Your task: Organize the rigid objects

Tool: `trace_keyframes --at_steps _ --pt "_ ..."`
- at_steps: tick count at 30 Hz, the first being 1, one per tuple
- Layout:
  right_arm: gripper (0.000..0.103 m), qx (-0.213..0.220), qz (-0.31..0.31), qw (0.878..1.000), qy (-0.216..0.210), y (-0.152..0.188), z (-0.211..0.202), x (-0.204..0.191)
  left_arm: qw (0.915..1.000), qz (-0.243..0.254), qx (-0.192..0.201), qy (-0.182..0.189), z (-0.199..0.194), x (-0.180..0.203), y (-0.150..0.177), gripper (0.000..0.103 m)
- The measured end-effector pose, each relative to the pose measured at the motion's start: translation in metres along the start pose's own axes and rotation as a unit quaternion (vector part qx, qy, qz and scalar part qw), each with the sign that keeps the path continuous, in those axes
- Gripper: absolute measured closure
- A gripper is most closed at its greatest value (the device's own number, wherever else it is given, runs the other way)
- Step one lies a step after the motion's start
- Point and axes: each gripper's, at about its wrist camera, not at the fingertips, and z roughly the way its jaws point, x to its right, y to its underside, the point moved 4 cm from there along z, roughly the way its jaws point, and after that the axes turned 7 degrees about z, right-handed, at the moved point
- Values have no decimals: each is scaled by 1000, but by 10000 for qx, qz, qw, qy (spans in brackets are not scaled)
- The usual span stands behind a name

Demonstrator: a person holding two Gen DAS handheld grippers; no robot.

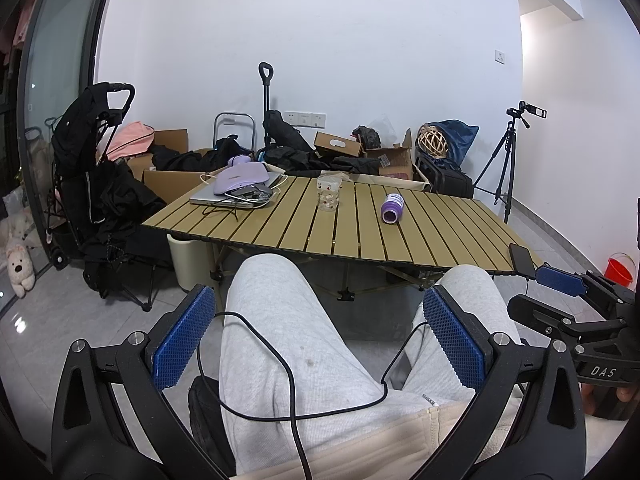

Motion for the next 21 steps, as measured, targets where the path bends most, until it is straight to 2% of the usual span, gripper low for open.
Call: trace_keyframes --at_steps 21 --pt "19 -16 8 10000 -6 -1 0 2 10000 -2 -5 3 0 0 0 0"
